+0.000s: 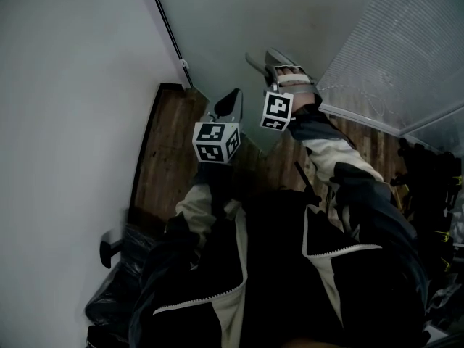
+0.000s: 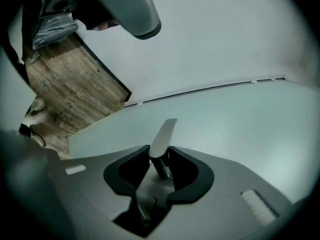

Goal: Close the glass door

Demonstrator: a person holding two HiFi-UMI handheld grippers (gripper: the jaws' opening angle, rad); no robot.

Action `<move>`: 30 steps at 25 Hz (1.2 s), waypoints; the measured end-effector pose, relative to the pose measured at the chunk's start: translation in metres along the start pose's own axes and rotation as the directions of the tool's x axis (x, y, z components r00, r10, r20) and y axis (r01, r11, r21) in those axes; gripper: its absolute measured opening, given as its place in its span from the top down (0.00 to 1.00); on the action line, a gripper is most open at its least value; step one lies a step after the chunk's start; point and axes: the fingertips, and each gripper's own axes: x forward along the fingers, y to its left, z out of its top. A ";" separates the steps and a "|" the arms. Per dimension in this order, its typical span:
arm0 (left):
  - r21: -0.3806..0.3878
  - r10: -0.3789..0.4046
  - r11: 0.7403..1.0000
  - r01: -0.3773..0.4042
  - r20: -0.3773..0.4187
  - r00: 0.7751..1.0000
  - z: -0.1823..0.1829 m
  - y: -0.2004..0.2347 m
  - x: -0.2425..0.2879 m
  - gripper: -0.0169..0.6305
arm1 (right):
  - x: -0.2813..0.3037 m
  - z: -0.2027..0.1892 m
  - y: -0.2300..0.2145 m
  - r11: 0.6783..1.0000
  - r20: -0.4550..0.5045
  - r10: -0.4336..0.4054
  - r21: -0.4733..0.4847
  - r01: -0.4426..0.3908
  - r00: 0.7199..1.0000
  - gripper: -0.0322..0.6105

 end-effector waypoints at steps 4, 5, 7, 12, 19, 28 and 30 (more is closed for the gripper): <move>-0.004 -0.001 1.000 0.001 -0.002 1.000 0.000 0.003 -0.001 0.97 | 0.000 -0.002 -0.001 1.000 -0.004 -0.008 0.005 0.008 1.000 0.76; -0.003 -0.007 1.000 0.007 -0.004 1.000 0.000 0.002 0.000 0.97 | 0.001 -0.003 -0.001 1.000 -0.006 -0.006 0.003 0.006 1.000 0.76; 0.002 -0.023 1.000 0.023 -0.006 1.000 -0.001 -0.002 0.002 0.97 | 0.003 -0.006 -0.001 1.000 -0.010 -0.002 -0.002 0.002 1.000 0.75; 0.012 -0.053 0.998 0.054 -0.019 0.998 -0.004 -0.009 0.007 0.97 | 0.011 -0.013 -0.003 1.000 -0.024 0.002 0.003 -0.002 1.000 0.75; 0.013 -0.084 0.996 0.084 -0.033 0.996 -0.005 -0.020 0.028 0.97 | 0.029 -0.036 -0.013 1.000 -0.060 0.015 -0.019 -0.016 0.998 0.75; 0.030 -0.081 0.996 0.083 -0.059 0.995 -0.003 -0.035 0.072 0.97 | 0.058 -0.079 -0.027 0.999 -0.060 0.011 -0.038 -0.013 0.998 0.75; 0.032 -0.076 0.996 0.078 -0.057 0.995 0.000 -0.037 0.086 0.97 | 0.066 -0.088 -0.030 0.999 -0.055 0.012 -0.037 -0.014 0.998 0.75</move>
